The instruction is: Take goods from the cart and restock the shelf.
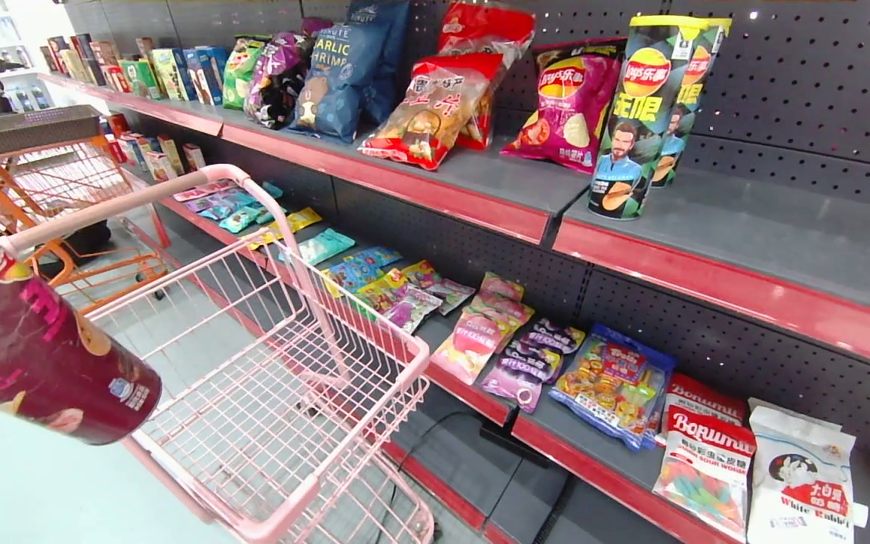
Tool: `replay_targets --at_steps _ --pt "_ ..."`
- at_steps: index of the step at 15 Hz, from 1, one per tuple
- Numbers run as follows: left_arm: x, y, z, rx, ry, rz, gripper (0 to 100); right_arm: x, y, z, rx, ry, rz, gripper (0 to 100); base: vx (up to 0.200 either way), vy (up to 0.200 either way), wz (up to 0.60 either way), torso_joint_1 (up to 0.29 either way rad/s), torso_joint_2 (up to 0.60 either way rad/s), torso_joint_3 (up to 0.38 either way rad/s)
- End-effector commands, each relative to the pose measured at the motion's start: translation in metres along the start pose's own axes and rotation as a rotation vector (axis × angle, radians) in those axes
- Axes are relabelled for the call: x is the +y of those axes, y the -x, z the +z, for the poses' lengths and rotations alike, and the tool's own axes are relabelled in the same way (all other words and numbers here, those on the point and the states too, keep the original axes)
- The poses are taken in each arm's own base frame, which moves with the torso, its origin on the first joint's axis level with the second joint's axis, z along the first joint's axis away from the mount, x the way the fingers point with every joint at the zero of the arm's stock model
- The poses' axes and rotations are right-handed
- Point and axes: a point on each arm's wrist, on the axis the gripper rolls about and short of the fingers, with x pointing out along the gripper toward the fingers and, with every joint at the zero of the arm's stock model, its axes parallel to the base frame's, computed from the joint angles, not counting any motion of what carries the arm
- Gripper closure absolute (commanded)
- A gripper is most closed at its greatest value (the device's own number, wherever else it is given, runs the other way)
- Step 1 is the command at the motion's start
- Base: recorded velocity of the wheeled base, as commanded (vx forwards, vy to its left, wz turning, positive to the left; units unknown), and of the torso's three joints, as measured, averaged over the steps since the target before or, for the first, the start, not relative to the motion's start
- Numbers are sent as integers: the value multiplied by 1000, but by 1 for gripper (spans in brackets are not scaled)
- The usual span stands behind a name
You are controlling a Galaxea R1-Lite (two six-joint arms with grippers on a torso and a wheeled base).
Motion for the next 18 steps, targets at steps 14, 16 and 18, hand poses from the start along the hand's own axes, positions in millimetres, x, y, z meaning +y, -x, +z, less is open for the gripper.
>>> replay_targets --at_steps 14,16,18 --pt "-1 18 -30 19 -48 89 100 0 0 0 0 -4 0 0 0 0 -43 188 -513 -321" --pt "0 18 -31 26 -48 138 100 0 0 0 0 -3 0 0 0 0 -600 17 -14 -27" --pt "0 19 -30 17 -46 145 100 0 0 0 0 -4 0 0 0 0 -600 17 2 -10"
